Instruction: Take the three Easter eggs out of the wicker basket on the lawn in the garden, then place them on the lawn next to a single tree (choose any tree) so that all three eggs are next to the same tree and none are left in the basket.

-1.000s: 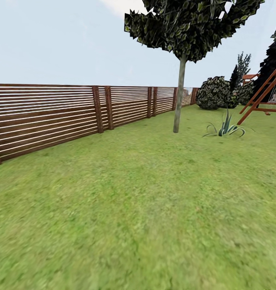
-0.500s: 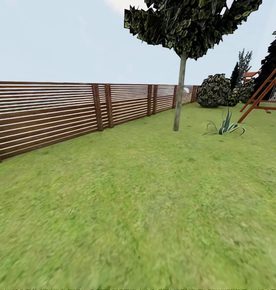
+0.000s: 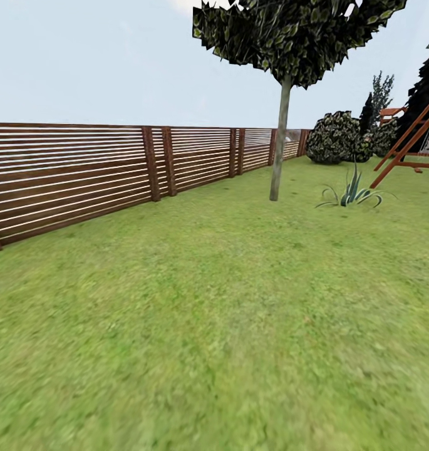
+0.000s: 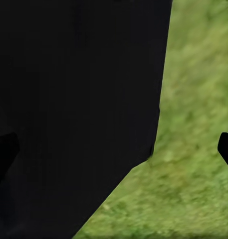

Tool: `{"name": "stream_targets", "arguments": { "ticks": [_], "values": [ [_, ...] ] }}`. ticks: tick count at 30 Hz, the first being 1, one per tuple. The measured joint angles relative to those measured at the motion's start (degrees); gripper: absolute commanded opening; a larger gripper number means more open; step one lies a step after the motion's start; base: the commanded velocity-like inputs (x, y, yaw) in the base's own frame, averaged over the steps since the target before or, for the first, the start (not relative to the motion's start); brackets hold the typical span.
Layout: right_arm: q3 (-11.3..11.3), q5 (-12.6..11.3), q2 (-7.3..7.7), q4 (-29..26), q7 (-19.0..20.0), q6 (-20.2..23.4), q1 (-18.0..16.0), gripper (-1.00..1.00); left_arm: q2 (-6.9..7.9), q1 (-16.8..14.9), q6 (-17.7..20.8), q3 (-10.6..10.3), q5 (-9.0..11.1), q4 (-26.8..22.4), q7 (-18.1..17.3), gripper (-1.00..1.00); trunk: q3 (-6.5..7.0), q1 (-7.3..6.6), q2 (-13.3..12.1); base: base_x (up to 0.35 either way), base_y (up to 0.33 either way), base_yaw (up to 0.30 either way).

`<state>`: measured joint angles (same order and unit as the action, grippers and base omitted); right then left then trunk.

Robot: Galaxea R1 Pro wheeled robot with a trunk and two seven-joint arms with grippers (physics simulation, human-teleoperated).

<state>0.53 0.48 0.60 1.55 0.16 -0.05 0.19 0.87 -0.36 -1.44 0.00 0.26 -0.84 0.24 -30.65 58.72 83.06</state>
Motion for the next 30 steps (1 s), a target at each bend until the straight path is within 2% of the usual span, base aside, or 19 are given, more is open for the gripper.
{"name": "stream_targets", "arguments": {
  "ticks": [8, 16, 18, 22, 30],
  "values": [
    [0.03, 0.05, -0.13, -1.36, 0.0, -0.1, -0.01, 1.0, -0.11, -0.04, -5.07, -0.16, 0.08, -2.55, -0.28, 1.0, -0.01, -0.03, 0.0, 0.252, 0.0, 0.043],
    [0.09, 0.08, -0.09, -2.24, 0.0, -0.16, -0.03, 1.0, -0.09, -0.05, -13.82, -0.21, -0.01, -3.38, -0.32, 1.0, -0.03, -0.03, 0.0, 0.328, 0.0, 0.062],
    [0.1, 0.08, -0.1, -2.42, 0.0, -0.4, -0.03, 1.0, -0.09, -0.05, -14.6, -0.31, -0.09, -3.39, -0.32, 1.0, -0.03, -0.03, 0.0, 0.334, 0.0, 0.011],
    [-0.04, -0.24, -0.13, -2.8, -0.01, -3.64, -0.03, 1.0, -0.14, -0.05, -15.66, -0.46, -0.28, -3.4, -0.32, 1.0, -0.03, -0.03, 0.0, 0.334, 0.0, 0.004],
    [-0.44, -0.56, -0.07, -2.82, -0.06, -4.75, -0.03, 1.0, -0.11, -0.05, -16.14, -0.48, -0.33, -3.33, -0.32, 1.0, -0.03, -0.03, 0.0, 0.335, 0.0, 0.001]
  ]
}}
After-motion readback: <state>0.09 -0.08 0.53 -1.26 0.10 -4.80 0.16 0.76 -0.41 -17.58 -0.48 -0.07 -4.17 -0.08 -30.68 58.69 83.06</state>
